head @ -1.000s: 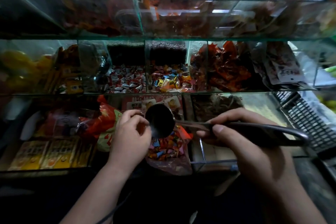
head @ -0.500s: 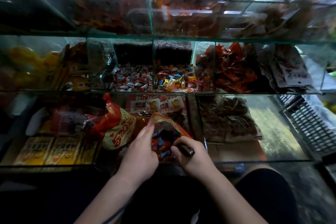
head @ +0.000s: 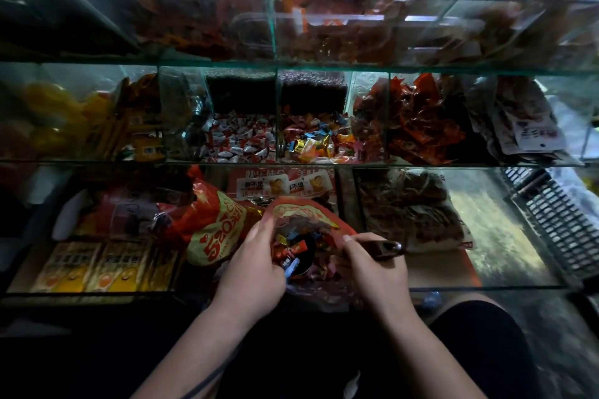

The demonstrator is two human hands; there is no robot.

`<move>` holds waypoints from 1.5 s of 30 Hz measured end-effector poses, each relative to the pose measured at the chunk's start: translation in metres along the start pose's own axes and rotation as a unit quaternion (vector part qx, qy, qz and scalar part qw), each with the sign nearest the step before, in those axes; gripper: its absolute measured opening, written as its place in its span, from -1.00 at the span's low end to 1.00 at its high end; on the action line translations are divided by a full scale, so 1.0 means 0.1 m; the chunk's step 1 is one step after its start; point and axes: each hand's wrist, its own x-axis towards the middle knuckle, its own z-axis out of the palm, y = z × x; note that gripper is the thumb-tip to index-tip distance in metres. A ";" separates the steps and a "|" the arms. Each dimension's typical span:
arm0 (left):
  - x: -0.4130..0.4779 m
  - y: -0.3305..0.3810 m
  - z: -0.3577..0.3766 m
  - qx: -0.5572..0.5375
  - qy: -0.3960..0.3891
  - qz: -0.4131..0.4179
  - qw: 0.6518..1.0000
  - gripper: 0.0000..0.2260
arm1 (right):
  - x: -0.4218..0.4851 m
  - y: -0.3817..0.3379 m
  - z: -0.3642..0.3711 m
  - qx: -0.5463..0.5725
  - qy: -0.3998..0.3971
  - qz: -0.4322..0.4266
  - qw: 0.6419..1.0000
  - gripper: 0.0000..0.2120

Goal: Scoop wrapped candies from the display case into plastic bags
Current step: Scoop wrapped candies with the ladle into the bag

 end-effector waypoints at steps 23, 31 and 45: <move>-0.04 -0.01 0.13 0.085 0.116 0.025 0.989 -0.53 | -0.10 -0.04 0.04 -0.316 -0.165 -0.240 0.903 -0.95; -0.05 -0.05 0.14 -0.024 0.069 -0.005 0.997 -0.36 | 0.14 -0.05 -0.02 -0.171 -0.109 -0.084 0.976 -0.87; -0.06 0.10 0.06 -0.030 0.047 -0.002 0.998 -0.28 | -0.11 -0.15 -0.27 0.130 0.033 0.011 0.991 -0.82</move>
